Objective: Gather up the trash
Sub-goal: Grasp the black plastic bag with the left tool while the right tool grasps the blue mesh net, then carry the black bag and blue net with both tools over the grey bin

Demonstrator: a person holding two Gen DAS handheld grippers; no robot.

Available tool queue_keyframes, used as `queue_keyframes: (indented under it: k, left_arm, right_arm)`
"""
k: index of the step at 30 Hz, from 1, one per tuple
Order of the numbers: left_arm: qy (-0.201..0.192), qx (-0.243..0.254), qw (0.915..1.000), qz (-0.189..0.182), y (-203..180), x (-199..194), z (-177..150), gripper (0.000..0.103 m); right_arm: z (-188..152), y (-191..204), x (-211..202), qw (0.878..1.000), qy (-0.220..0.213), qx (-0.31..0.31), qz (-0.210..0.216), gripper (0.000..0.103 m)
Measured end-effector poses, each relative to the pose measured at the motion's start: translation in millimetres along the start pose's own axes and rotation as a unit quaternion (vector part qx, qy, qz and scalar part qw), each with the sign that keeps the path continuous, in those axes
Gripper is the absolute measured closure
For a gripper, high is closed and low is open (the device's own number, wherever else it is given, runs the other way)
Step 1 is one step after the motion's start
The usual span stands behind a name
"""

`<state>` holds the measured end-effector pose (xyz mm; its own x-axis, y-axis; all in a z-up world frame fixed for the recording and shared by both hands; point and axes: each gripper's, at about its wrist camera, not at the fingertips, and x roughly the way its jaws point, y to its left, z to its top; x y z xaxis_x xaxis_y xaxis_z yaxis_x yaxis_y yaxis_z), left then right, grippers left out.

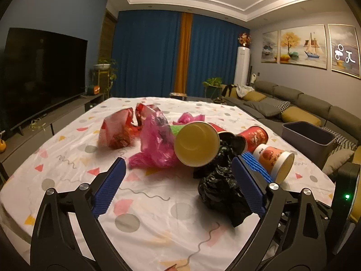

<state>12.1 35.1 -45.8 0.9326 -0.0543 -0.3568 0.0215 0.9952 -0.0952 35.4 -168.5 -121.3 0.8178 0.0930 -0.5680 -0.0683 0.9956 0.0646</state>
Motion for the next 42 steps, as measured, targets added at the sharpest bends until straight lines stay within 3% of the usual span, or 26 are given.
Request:
queue_keyframes:
  k: [4, 7, 9, 16, 23, 28, 33, 42]
  left_arm:
    - [0.006, 0.003, 0.9999, -0.012, -3.9, 3.4, -3.3, 0.017]
    - [0.014, 0.004, 0.9996, -0.023, -6.4, 6.5, -6.0, 0.022]
    - [0.02, 0.004, 0.9994, -0.029, -7.3, 9.0, -7.3, 0.028]
    - [0.044, 0.014, 0.9973, -0.058, -17.7, 27.7, -11.8, 0.031]
    - [0.105, 0.007, 0.9909, -0.085, -26.0, 66.0, -16.6, 0.042]
    - [0.131, -0.003, 0.9853, -0.11, -26.1, 80.3, -20.8, 0.075]
    - [0.125, -0.007, 0.9847, -0.121, -26.4, 80.0, -22.7, 0.092]
    - [0.076, -0.01, 0.987, -0.141, -24.7, 33.7, -1.2, 0.093]
  right_arm:
    - [-0.5, 4.4, 0.9, 1.0, 0.002, -0.012, 0.018, 0.084]
    - [-0.6, 8.4, -0.3, 1.0, -0.001, -0.023, 0.02, 0.089]
    - [1.5, 7.7, -4.8, 1.0, -0.009, -0.021, 0.018, 0.09]
    - [21.6, 10.4, -33.3, 0.997, -0.069, -0.034, 0.008, 0.09]
    - [34.2, 12.9, -50.4, 0.994, -0.099, -0.045, 0.008, 0.09]
    - [35.8, 10.5, -56.0, 0.993, -0.108, -0.044, 0.01, 0.09]
    - [37.7, 5.2, -56.3, 0.994, -0.106, -0.038, 0.011, 0.09]
    - [42.1, -4.6, -65.8, 0.993, -0.118, -0.021, 0.006, 0.09]
